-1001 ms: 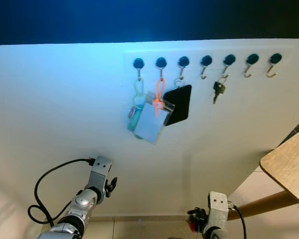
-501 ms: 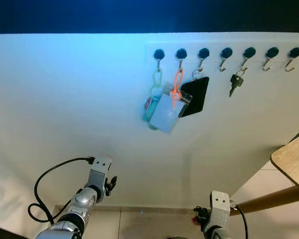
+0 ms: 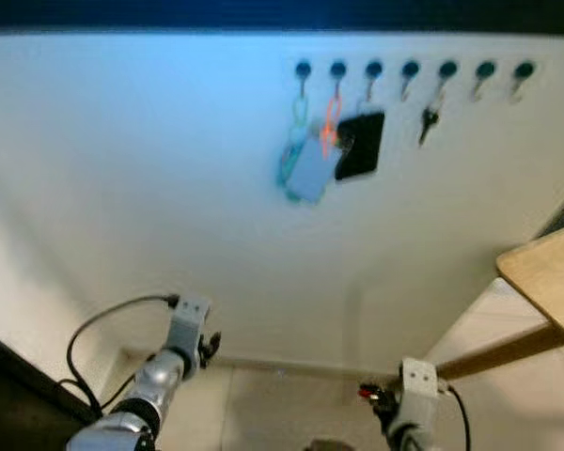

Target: Hang keys on a hook

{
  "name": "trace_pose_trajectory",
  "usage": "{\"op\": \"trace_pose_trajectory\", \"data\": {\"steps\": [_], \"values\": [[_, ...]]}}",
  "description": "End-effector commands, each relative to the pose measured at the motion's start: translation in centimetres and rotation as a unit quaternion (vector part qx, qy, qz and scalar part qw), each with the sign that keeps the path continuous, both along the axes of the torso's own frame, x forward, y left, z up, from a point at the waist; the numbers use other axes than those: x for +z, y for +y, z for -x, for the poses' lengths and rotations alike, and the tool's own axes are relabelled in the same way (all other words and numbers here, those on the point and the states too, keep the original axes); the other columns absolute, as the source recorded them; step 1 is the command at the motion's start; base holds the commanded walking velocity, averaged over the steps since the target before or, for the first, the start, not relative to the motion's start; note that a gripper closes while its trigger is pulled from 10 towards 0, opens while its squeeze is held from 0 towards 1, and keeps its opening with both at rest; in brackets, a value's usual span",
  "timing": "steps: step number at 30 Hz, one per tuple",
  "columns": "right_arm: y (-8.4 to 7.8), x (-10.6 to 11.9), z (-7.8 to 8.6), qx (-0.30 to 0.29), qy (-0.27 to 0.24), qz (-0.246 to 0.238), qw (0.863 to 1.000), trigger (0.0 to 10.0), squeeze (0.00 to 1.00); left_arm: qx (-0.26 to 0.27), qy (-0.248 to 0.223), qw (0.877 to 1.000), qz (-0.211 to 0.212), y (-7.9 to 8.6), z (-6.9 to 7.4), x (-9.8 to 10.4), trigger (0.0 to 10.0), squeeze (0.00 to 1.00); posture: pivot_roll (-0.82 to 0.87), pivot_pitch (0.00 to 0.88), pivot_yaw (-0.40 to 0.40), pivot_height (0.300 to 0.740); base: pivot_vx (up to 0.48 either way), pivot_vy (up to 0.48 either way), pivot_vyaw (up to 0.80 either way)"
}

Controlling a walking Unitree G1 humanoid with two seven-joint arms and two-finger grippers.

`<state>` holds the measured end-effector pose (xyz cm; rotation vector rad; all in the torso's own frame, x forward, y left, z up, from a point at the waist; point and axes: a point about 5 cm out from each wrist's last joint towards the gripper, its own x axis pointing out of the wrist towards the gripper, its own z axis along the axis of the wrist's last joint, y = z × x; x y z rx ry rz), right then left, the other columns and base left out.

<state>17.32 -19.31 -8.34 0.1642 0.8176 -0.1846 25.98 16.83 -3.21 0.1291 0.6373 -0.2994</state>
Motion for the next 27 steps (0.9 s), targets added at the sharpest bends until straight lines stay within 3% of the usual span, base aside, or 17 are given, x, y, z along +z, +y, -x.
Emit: {"op": "trace_pose_trajectory", "data": {"steps": [1,8,15,19,27], "values": [[0.3,0.1,-0.3,-0.003,-0.005,-0.004,1.0,10.0,0.0,-0.011,0.006,1.0,-0.012,0.3,0.0,0.0,10.0,0.0,0.03,0.038,0.022,0.74,0.0,0.0,0.0],[0.2,0.1,-0.3,-0.009,-0.004,-0.007,1.0,10.0,0.0,-0.033,0.003,0.999,-0.02,-0.2,-0.2,0.1,10.0,0.0,0.03,0.036,0.025,0.74,0.0,0.0,0.0],[0.1,0.2,-0.3,-0.011,-0.008,-0.005,1.0,10.0,0.0,-0.043,0.002,0.999,-0.029,-0.5,-0.2,0.1,10.0,0.0,0.02,0.038,0.028,0.74,0.0,-0.48,0.0],[-0.3,0.6,-0.9,-0.006,-0.026,0.008,1.0,10.0,0.0,-0.04,-0.01,0.998,-0.043,-0.2,-0.3,0.2,10.0,0.0,0.02,0.04,0.025,0.74,0.0,-0.077,0.0],[-0.7,3.0,-3.0,0.044,-0.15,0.048,0.987,10.0,0.0,-0.063,-0.047,0.996,-0.05,0.2,-0.2,0.7,10.0,0.0,0.01,0.052,0.026,0.74,0.0,0.0,0.0]]}}
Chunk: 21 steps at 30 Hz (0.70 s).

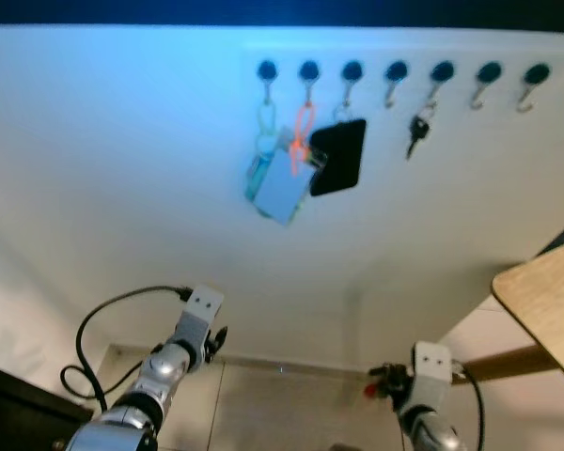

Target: Hang keys on a hook

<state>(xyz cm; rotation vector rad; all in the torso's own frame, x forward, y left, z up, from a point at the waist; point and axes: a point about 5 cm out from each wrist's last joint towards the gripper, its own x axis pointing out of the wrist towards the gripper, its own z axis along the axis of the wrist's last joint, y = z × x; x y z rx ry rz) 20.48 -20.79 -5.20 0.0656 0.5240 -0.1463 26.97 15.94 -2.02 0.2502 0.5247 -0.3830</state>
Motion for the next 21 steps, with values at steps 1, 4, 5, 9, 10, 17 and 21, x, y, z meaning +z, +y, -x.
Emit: {"op": "trace_pose_trajectory", "data": {"steps": [1,4,5,9,10,17,21], "values": [[0.8,0.6,-0.2,0.021,-0.036,0.008,0.999,10.0,0.0,-0.015,-0.003,1.0,-0.013,1.0,0.6,-0.2,10.0,0.0,0.01,0.052,0.027,0.74,0.0,0.0,0.0],[0.8,2.4,-1.3,0.028,-0.104,0.021,0.994,10.0,0.0,-0.043,-0.041,0.998,-0.009,1.0,0.3,0.7,10.0,0.0,0.01,0.057,0.03,0.74,0.0,0.0,0.0],[1.0,3.3,-1.8,0.033,-0.134,0.024,0.99,10.0,0.0,-0.062,-0.049,0.997,-0.002,1.0,0.2,1.0,10.0,0.0,0.01,0.063,0.033,0.74,0.0,0.0,0.0],[2.2,6.4,-3.1,0.059,-0.225,0.017,0.972,10.0,0.0,-0.078,-0.072,0.993,0.044,1.4,-0.1,2.0,10.0,0.0,0.0,0.069,0.041,0.74,0.0,0.0,0.0],[2.2,6.4,-3.1,0.059,-0.225,0.017,0.972,10.0,0.0,-0.078,-0.072,0.993,0.044,1.4,-0.1,2.0,10.0,0.0,0.0,0.069,0.041,0.74,0.0,0.0,0.0],[3.6,15.1,-5.1,0.092,-0.412,0.056,0.905,10.0,0.0,-0.139,-0.171,0.97,0.098,1.0,-0.9,5.7,10.0,0.0,-0.01,0.068,0.032,0.74,0.0,0.0,0.0],[3.8,17.2,-5.4,0.091,-0.446,0.06,0.889,10.0,0.0,-0.158,-0.193,0.962,0.115,0.3,-1.3,6.9,10.0,0.0,-0.01,0.066,0.031,0.74,0.0,0.0,0.0]]}}
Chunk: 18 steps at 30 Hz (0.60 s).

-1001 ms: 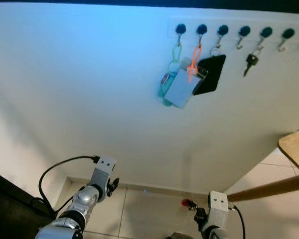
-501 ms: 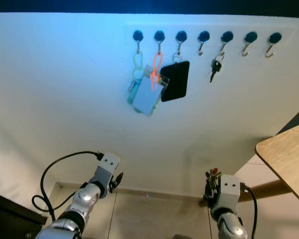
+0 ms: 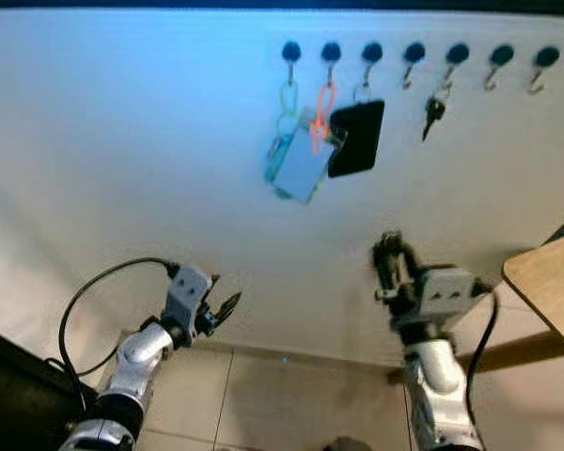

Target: Hang keys on a hook

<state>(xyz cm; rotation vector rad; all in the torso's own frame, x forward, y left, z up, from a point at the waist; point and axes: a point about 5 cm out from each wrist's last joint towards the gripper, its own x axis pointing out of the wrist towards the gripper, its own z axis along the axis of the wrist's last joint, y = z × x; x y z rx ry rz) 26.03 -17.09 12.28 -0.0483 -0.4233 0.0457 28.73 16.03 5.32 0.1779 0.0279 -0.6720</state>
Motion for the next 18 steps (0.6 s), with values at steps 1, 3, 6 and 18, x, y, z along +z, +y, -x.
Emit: {"op": "trace_pose_trajectory", "data": {"steps": [1,3,6,18], "values": [[0.1,0.6,0.0,-0.003,-0.004,-0.004,1.0,10.0,0.0,-0.016,0.004,1.0,0.003,-0.1,0.4,-0.1,10.0,0.0,-0.01,0.064,0.031,0.74,0.0,0.0,0.0],[0.1,1.7,-0.1,-0.008,-0.025,-0.003,1.0,10.0,0.0,-0.034,-0.006,0.999,0.013,-0.6,0.4,0.6,10.0,0.0,-0.01,0.063,0.032,0.74,0.0,0.0,0.0],[0.1,3.6,-0.1,-0.009,-0.055,-0.002,0.998,10.0,0.0,-0.064,-0.027,0.997,0.035,-1.6,0.2,2.0,10.0,0.0,-0.02,0.061,0.033,0.74,0.0,0.0,0.0],[-1.0,9.1,1.3,-0.07,-0.139,0.008,0.988,10.0,0.0,-0.175,-0.064,0.978,0.097,-4.6,1.0,7.0,10.0,0.0,-0.02,0.085,0.028,0.74,0.0,0.0,0.0]]}}
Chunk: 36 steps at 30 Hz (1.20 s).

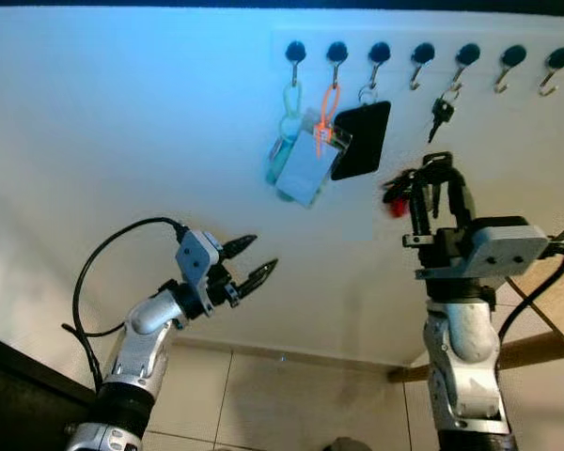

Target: Hang keys on a hook

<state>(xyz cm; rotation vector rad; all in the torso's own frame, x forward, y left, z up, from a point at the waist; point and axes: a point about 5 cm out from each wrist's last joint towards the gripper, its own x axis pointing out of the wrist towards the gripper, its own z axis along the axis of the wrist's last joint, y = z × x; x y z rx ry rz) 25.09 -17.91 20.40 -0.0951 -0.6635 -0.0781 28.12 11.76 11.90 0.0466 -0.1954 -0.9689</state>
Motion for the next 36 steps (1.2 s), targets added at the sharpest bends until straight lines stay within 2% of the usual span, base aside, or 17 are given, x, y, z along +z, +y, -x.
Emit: {"op": "trace_pose_trajectory", "data": {"steps": [1,7,15,20,25,36], "values": [[-0.2,1.4,0.5,-0.013,-0.023,0.0,1.0,10.0,0.0,-0.029,-0.001,1.0,0.005,-0.5,0.5,0.9,10.0,0.0,-0.02,0.086,0.028,0.74,0.0,0.0,0.0],[0.0,3.6,0.6,-0.02,-0.05,0.002,0.999,10.0,0.0,-0.058,-0.015,0.998,0.029,-1.2,0.7,3.3,10.0,0.0,-0.02,0.091,0.028,0.74,0.0,0.0,0.0],[0.3,5.9,0.1,-0.018,-0.052,0.007,0.998,10.0,0.0,-0.067,-0.014,0.996,0.066,-2.2,0.3,5.9,10.0,0.0,-0.02,0.096,0.031,0.74,0.0,0.0,0.0],[0.1,6.2,-0.2,-0.019,-0.041,0.016,0.999,10.0,0.0,-0.068,-0.012,0.995,0.075,-2.6,0.2,6.7,10.0,0.0,-0.02,0.095,0.033,0.74,0.0,0.0,0.0],[-0.8,6.7,-0.6,-0.036,-0.029,0.027,0.999,10.0,0.0,-0.08,-0.034,0.992,0.093,-3.4,0.2,8.8,10.0,0.0,-0.02,0.096,0.036,0.74,0.0,0.0,0.0],[-1.6,8.1,-1.1,-0.048,-0.038,0.028,0.998,10.0,0.0,-0.081,-0.041,0.991,0.101,-3.9,0.1,9.8,10.0,0.0,-0.02,0.091,0.036,0.74,0.0,0.0,0.0]]}}
